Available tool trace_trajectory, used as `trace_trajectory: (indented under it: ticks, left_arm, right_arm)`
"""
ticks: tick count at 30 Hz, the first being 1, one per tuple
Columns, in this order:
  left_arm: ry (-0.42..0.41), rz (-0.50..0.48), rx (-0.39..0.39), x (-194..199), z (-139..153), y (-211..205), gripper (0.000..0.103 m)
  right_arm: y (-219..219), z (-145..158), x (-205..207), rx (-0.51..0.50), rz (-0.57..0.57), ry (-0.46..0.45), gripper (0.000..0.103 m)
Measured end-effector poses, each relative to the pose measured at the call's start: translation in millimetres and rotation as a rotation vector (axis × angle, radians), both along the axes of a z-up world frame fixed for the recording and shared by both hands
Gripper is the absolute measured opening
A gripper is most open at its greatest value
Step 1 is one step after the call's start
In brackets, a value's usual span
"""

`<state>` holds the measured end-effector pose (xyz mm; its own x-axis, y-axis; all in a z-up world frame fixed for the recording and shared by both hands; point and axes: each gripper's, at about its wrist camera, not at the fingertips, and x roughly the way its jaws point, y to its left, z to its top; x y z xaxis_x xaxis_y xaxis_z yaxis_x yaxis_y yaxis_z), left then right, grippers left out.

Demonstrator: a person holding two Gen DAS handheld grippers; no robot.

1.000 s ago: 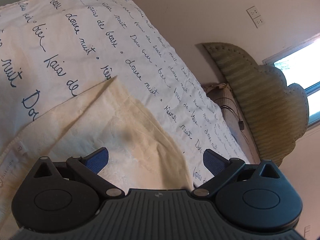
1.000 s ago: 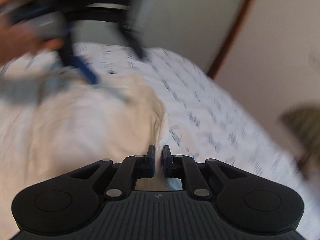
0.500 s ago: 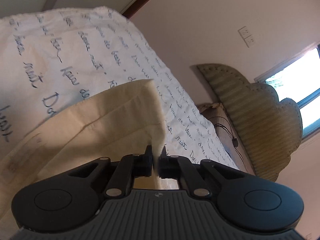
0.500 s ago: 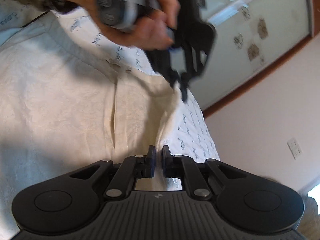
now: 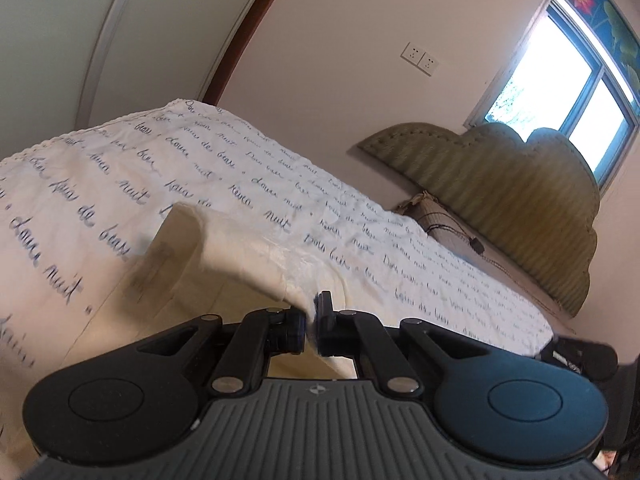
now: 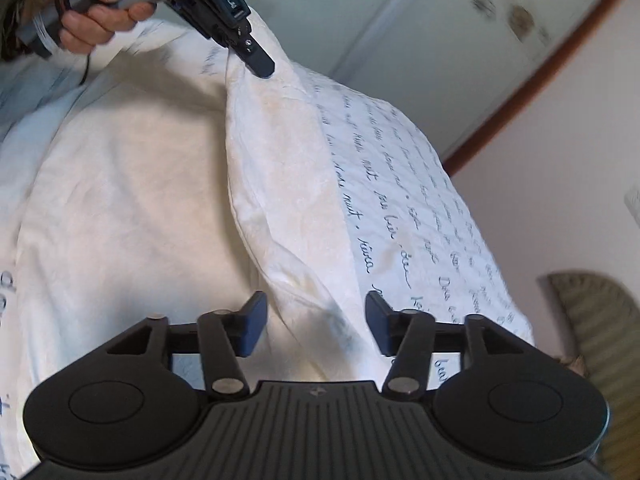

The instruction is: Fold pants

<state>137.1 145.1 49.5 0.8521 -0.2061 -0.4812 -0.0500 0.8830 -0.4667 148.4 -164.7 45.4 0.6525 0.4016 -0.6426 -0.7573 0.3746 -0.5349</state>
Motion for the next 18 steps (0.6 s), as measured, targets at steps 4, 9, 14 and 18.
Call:
trace_trajectory:
  ticks: [4,9,14,18]
  left_arm:
    - [0.014,0.016,-0.034,-22.4,-11.9,4.4,0.004]
    - [0.003,0.034,-0.043,-20.6,-13.8,7.7,0.004]
    - [-0.025,0.048,-0.051,-31.4,-8.3,10.9,0.003]
    - [-0.033,0.037,-0.050,-49.7,0.9,16.1,0.003]
  right_arm:
    - [32.4,-30.1,-9.6,-0.198,0.051,-0.125,0.055]
    - [53.5,-63.7,-11.2,-0.362,0.056,-0.198,0.015]
    - [51.1,-62.7,-46.4,-0.322,0.014,-0.248,0.006]
    - [50.4,-48.8,-92.1,-0.230,-0.031,-0.238,0.004]
